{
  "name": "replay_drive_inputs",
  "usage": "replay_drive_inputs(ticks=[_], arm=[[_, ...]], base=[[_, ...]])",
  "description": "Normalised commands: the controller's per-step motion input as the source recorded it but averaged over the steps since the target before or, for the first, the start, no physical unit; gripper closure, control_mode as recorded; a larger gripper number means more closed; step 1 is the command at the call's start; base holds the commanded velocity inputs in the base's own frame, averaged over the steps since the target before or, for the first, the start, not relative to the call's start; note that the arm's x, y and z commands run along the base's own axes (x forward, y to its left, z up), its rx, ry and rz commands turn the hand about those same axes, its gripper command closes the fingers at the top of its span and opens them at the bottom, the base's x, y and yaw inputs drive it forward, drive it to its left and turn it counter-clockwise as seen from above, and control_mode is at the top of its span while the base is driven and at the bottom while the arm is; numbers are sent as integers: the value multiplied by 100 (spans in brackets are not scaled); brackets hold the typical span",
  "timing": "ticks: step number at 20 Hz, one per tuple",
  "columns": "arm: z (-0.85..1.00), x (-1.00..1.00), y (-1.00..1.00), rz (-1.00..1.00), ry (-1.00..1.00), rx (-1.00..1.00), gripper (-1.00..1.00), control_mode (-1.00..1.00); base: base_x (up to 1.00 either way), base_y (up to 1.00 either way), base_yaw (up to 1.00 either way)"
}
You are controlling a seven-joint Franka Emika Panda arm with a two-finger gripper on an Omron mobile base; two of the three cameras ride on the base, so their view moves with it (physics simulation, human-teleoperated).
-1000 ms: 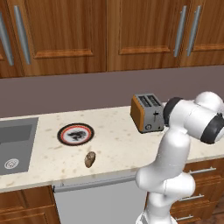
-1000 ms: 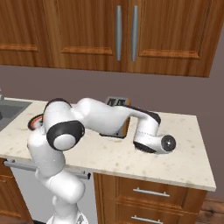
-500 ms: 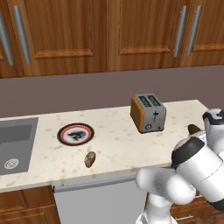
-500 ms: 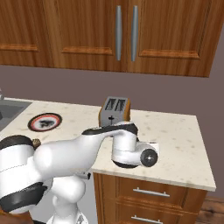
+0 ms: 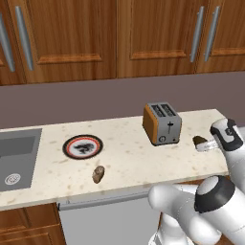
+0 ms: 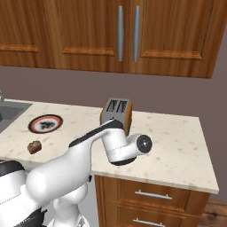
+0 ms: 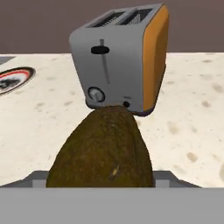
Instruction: Pick the avocado and bread from the counter and place them on the plate. Then pick the jam from the cabinet and place it next to the plate. Lastly close the cabinet door.
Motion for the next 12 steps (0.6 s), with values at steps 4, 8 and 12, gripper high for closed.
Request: replay_drive_inputs(ticks=[4,8,12], arm=[[0,-2,39,12,24,14,100,-100],[0,-4,56,10,24,8,100,-100],[-3,-16,82,7,19,1,100,-100]], base=[[0,0,0],[0,0,0],[0,0,0]])
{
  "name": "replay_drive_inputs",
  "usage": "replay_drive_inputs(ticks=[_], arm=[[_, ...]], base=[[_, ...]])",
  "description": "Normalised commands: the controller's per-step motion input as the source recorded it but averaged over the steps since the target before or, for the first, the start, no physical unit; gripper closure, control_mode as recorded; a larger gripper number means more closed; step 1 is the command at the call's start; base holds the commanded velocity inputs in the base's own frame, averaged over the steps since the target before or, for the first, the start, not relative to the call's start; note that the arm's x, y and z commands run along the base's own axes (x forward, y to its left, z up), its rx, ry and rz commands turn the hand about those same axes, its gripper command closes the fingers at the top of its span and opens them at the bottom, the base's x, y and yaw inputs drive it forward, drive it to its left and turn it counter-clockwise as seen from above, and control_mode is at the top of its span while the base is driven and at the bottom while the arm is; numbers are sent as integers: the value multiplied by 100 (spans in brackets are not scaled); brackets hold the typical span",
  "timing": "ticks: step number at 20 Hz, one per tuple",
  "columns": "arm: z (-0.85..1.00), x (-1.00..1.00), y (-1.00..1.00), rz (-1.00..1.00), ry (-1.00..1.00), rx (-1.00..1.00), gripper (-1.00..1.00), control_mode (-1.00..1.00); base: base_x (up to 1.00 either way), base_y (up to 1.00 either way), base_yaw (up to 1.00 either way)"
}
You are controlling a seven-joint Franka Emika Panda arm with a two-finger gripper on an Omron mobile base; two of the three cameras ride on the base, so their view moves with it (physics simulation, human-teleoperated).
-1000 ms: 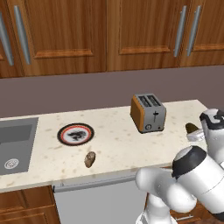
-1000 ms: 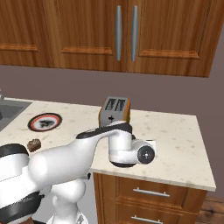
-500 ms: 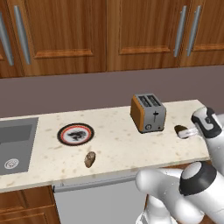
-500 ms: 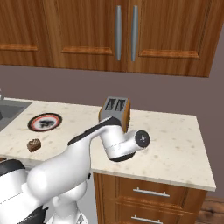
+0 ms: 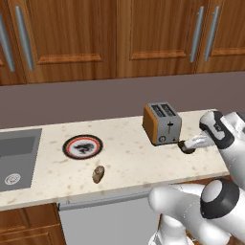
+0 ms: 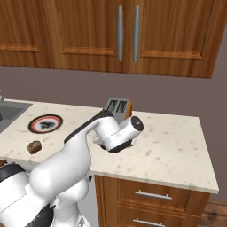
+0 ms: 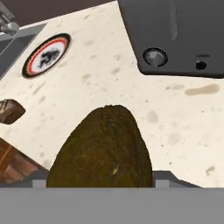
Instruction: Pick the avocado and bread from the counter and place them on the plate. Then pick the jam from the cabinet and place it next to the plate. Lastly close the cabinet door.
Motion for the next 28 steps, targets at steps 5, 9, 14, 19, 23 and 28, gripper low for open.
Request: replay_drive_inputs(ticks=[5,9,14,19,23,28], arm=[[0,-33,98,3,10,-1,100,-100],[0,-36,100,0,0,-10,100,-100],[0,-10,100,0,0,-19,100,-100],[0,0,100,0,-2,-26,100,-100],[6,0,91,5,0,-20,100,-100],[27,1,71,2,0,-15,100,-100]], base=[[0,0,0],[0,0,0],[0,0,0],[0,0,0],[0,0,0],[0,0,0]])
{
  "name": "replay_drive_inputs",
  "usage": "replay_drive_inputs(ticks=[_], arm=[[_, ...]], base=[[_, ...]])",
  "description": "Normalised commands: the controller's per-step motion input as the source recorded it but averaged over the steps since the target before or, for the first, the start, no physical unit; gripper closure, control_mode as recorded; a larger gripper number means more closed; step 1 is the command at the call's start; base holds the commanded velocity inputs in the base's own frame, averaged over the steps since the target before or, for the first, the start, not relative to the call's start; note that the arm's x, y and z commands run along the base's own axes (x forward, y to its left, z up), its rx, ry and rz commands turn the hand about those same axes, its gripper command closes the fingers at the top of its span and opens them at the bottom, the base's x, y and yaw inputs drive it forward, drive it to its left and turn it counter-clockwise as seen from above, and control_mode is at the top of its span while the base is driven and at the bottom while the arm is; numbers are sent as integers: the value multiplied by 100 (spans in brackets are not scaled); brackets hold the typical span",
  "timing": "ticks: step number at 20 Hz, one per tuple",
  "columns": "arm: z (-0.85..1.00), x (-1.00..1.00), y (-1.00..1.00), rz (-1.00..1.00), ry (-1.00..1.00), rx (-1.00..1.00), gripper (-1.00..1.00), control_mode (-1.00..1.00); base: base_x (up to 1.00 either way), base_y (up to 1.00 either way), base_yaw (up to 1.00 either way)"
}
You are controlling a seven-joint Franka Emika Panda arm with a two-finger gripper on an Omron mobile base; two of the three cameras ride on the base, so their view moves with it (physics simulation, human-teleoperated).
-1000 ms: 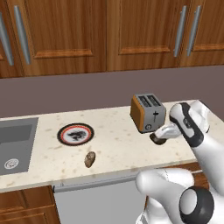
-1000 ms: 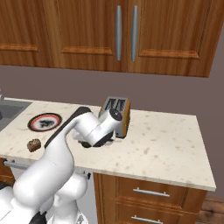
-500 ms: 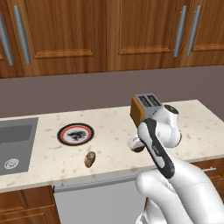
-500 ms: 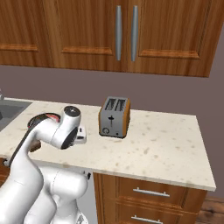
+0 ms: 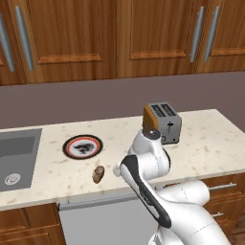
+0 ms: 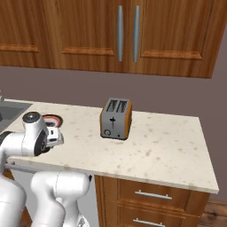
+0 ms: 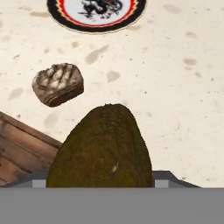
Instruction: Pick the avocado and bread from the counter and place them on the plate. Then pick the jam from the cabinet and place it next to the plate. Lastly close the cabinet door.
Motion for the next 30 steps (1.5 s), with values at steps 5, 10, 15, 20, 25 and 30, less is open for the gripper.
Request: replay_drive_inputs(ticks=[5,10,15,20,25,30], arm=[[46,32,32,0,0,-15,100,-100],[43,50,10,0,0,-11,100,-100],[21,63,12,0,0,-8,100,-100],[0,49,35,0,0,0,100,-100],[0,39,45,0,0,0,100,-100],[0,47,37,0,0,0,100,-100]], base=[[0,0,0],[0,0,0],[0,0,0],[0,0,0],[0,0,0],[0,0,0]])
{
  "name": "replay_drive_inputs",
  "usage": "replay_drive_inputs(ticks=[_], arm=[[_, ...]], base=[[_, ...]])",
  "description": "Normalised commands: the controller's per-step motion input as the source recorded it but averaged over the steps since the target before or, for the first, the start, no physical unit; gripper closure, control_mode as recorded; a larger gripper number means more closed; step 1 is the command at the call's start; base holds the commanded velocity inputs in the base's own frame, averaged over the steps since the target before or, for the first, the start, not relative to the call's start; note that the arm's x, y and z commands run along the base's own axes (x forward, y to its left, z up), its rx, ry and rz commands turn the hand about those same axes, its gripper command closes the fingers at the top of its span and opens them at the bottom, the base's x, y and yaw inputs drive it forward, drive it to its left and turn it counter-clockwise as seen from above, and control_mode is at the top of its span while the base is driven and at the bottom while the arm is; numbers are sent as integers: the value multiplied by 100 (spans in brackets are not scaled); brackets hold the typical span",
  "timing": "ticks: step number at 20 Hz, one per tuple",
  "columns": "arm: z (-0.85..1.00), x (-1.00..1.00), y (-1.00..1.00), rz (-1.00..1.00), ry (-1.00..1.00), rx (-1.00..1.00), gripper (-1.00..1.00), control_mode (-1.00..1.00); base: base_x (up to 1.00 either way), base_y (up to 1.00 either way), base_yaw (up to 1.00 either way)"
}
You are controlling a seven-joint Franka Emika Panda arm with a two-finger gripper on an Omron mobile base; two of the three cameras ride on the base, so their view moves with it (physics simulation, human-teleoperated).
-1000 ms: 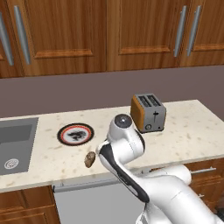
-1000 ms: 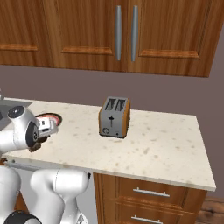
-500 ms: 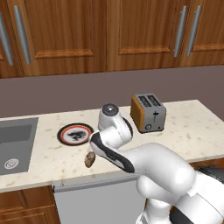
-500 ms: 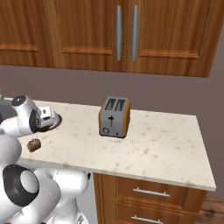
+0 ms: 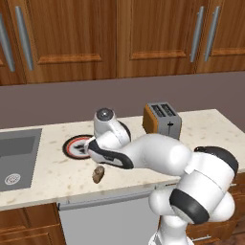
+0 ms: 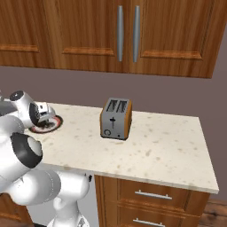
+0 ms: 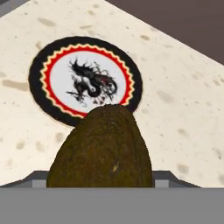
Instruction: Pick the avocado and bread from the counter and place them on the plate. Then pick the jam from the cabinet and place it next to the plate. Lastly close the cabinet door.
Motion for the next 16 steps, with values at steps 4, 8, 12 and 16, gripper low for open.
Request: replay_drive_inputs(ticks=[4,8,12,16], arm=[[-12,35,18,0,0,0,100,-100],[-36,44,6,0,0,0,100,-100],[-35,39,6,0,0,0,100,-100],[-10,37,10,0,0,0,100,-100]], base=[[0,0,0],[0,0,0],[0,0,0],[0,0,0]])
